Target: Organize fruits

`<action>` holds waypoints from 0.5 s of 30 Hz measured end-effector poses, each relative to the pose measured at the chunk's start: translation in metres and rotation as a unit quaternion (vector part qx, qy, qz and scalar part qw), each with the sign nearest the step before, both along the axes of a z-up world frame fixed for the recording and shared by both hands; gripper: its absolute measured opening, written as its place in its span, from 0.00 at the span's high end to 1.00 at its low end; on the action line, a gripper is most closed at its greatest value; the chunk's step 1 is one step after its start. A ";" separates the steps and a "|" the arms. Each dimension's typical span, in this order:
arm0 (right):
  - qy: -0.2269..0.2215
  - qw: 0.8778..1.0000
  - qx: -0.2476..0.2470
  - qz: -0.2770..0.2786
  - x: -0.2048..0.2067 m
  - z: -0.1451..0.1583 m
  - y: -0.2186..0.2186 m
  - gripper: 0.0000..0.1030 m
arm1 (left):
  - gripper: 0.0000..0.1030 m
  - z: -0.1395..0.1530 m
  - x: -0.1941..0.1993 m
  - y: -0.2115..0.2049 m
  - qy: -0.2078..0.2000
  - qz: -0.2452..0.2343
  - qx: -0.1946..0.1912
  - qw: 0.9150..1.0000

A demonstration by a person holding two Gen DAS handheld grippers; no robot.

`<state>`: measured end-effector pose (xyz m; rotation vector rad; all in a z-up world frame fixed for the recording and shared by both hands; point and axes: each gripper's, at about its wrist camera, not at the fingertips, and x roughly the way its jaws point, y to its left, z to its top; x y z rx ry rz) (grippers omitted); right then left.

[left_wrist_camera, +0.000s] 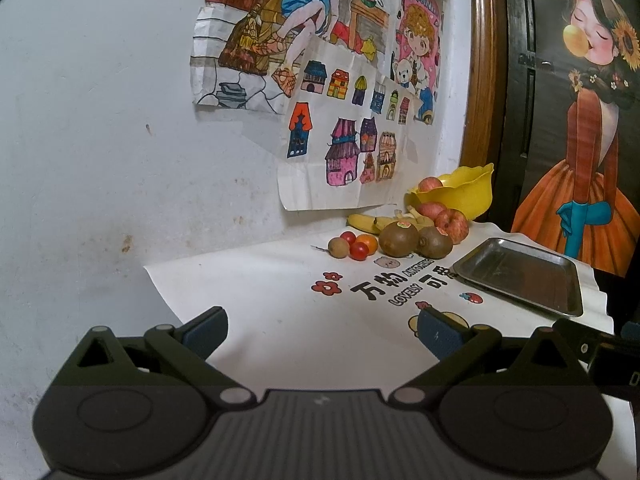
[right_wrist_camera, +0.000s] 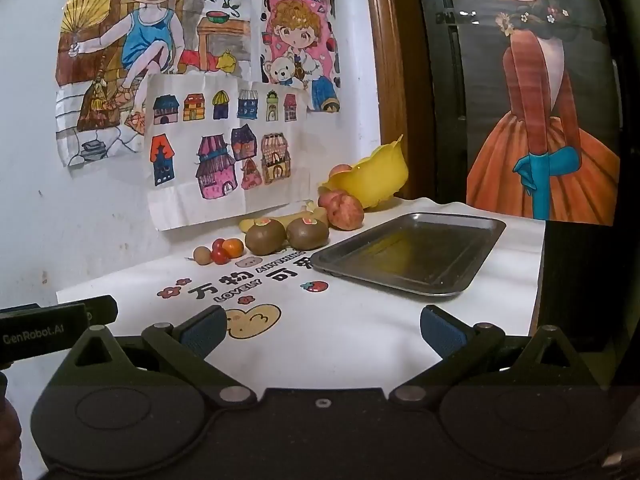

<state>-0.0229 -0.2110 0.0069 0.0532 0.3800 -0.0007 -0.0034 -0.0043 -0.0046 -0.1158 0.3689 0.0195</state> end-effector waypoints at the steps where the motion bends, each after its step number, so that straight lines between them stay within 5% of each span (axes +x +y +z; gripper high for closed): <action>1: 0.000 1.000 0.001 0.000 0.000 0.000 -0.001 0.01 | 0.00 -0.001 -0.001 0.000 0.000 0.000 0.000 1.000; 15: 0.002 1.000 0.001 0.000 0.000 0.000 -0.001 0.01 | 0.00 -0.002 0.001 0.001 0.001 0.001 0.000 1.000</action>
